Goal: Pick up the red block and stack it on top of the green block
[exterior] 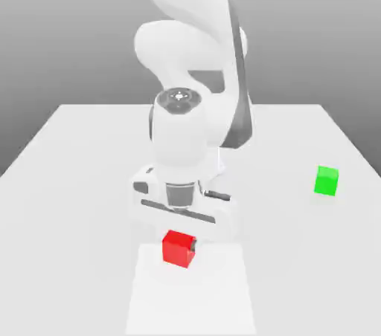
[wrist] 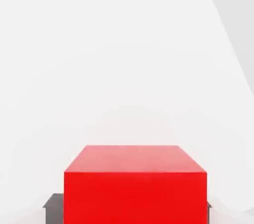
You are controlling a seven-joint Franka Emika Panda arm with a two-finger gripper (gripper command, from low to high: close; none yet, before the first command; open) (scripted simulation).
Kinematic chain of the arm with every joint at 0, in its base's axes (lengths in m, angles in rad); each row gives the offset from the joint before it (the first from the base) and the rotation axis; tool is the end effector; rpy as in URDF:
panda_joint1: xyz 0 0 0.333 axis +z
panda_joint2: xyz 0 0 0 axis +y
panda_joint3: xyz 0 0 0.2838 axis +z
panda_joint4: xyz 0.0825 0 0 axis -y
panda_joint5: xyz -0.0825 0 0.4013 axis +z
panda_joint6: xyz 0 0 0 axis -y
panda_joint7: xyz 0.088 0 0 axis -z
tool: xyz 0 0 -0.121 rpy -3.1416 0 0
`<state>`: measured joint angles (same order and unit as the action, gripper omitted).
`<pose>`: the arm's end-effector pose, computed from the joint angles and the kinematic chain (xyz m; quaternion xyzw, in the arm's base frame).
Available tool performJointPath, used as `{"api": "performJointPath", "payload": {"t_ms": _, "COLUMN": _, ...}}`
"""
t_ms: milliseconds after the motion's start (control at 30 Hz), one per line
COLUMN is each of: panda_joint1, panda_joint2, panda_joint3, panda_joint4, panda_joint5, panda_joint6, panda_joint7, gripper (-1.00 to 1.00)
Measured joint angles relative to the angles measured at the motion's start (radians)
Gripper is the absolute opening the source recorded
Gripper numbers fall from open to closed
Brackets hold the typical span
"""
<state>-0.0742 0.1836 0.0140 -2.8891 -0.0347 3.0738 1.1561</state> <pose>0.3305 -0.0166 0.0814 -0.8304 0.5572 -0.0004 0.0004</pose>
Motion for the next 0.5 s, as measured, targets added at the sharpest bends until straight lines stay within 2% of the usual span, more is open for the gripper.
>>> {"api": "performJointPath", "payload": {"t_ms": 300, "panda_joint1": 0.009, "panda_joint2": -0.266, "panda_joint3": 0.014, "panda_joint4": -0.037, "panda_joint5": 0.042, "panda_joint6": -0.229, "panda_joint7": -0.028, "gripper": -1.0}}
{"api": "performJointPath", "payload": {"t_ms": 500, "panda_joint1": 0.206, "panda_joint2": -0.338, "panda_joint3": 0.143, "panda_joint4": -0.027, "panda_joint5": 0.126, "panda_joint6": -0.298, "panda_joint7": -0.081, "gripper": -1.0}}
